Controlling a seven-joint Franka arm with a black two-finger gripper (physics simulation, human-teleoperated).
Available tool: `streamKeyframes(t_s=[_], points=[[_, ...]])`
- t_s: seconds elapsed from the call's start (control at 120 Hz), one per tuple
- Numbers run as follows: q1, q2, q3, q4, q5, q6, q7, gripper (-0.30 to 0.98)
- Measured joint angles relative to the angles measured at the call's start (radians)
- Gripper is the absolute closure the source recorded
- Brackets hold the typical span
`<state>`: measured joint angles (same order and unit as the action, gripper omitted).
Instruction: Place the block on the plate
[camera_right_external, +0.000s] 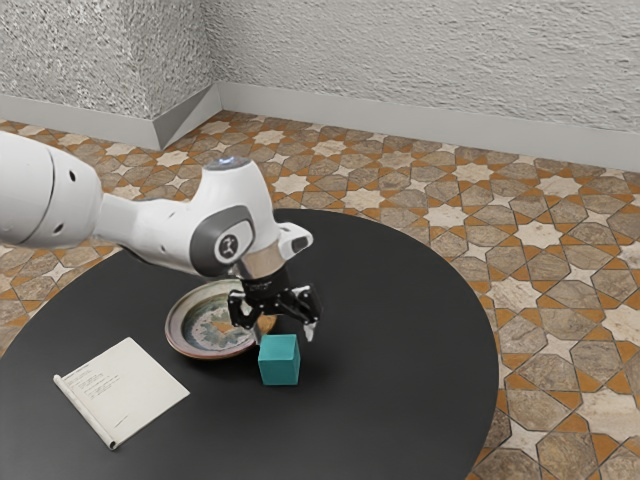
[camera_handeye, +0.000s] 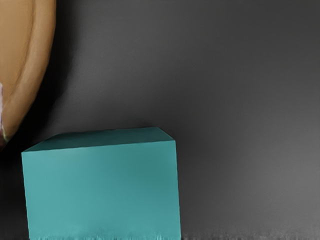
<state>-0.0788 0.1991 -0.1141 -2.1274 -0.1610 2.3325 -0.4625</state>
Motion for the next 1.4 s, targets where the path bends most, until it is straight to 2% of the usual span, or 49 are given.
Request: streamKeyframes(t_s=[0.425, 1.4], points=[[0.007, 0.025, 0.002, -0.012, 0.036, -0.018, 0.012, 0.0], [0.014, 0.099, 0.001, -0.006, 0.031, 0.059, 0.021, 0.02]])
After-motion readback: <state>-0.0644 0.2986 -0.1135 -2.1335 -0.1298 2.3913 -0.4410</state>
